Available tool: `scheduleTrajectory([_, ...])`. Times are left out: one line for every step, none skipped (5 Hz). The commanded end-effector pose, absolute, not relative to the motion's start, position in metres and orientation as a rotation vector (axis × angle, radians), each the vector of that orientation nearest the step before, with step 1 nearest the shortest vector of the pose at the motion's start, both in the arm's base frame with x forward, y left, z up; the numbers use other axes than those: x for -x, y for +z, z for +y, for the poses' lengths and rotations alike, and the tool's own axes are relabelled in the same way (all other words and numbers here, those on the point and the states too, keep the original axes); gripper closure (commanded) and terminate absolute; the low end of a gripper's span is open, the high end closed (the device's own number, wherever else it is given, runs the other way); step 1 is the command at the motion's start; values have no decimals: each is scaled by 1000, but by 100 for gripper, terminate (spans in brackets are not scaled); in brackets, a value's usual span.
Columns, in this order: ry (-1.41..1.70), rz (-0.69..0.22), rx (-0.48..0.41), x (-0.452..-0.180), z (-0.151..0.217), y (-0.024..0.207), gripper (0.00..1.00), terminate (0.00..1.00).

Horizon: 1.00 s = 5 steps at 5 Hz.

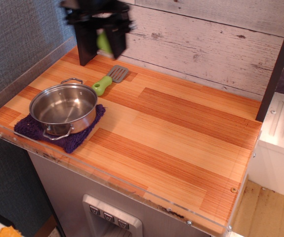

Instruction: Place the green lime inside the pot

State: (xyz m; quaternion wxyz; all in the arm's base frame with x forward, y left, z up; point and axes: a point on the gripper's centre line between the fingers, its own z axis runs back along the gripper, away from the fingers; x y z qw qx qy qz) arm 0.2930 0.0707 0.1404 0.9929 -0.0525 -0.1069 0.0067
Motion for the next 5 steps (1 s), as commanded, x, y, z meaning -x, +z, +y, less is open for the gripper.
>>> scheduleTrajectory([22,-74,43,-247,109,113,100,0])
scheduleTrajectory([50,-28,50,-238,114,98,100,0])
scheduleTrajectory([54,6,52,-237,119,90,100,0])
scheduleTrajectory([56,11,56,-238,118,89,0,0])
scheduleTrajectory([36,-12,54,-242,111,96,0,0])
